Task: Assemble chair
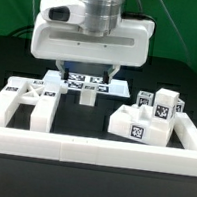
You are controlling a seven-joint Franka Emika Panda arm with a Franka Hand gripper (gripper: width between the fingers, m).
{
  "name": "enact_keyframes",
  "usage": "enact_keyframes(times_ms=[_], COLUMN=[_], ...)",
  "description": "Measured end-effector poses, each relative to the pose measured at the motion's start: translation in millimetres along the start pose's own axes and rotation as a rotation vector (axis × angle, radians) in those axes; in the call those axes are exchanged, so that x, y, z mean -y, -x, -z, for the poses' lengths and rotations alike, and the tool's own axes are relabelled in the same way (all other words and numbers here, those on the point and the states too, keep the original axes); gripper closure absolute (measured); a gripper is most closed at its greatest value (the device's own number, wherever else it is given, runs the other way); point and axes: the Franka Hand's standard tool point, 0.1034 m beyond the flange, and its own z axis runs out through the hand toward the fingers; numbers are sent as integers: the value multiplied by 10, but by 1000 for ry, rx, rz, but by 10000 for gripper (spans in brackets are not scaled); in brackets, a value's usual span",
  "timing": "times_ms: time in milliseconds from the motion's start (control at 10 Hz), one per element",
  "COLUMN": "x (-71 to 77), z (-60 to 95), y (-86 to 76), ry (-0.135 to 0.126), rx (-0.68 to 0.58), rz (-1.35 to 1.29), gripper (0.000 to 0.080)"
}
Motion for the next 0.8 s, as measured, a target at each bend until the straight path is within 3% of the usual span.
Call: enact_keyframes(times_ms=[300, 800], x=[71, 112], z=[-36, -227], y=[63, 332], ry=[-29, -31], rx=[209, 671], rz=[-2, -148], gripper=[150, 150])
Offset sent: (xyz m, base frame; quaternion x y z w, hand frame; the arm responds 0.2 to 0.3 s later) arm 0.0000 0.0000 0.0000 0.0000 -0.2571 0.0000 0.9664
